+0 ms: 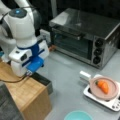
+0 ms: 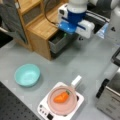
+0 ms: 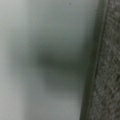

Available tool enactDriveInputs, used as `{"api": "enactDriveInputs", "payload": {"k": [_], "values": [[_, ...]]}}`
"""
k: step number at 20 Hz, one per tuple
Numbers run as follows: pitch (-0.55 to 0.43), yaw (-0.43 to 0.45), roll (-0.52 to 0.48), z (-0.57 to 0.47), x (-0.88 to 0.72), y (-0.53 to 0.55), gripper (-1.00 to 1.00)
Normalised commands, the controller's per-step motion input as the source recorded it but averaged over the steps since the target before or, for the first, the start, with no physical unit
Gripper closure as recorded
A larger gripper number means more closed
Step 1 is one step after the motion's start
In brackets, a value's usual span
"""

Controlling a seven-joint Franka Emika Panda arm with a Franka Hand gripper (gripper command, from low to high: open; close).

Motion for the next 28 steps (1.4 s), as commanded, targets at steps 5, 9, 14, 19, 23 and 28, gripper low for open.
{"api": "enactDriveInputs", "payload": {"k": [5,9,14,19,23,28], "values": [[-0.080,-0.022,-0.074,-0.11,-0.12,0.30,-1.00],[-0.083,-0.059,-0.047,-0.09,-0.07,0.36,-1.00],[-0.096,-0.075,-0.007,-0.07,-0.02,0.38,-1.00],[-0.093,-0.094,0.038,-0.03,0.02,0.37,-1.00],[-0.092,-0.116,0.069,-0.01,0.07,0.35,-1.00],[-0.067,-0.126,0.083,0.00,0.12,0.28,-1.00]]}}
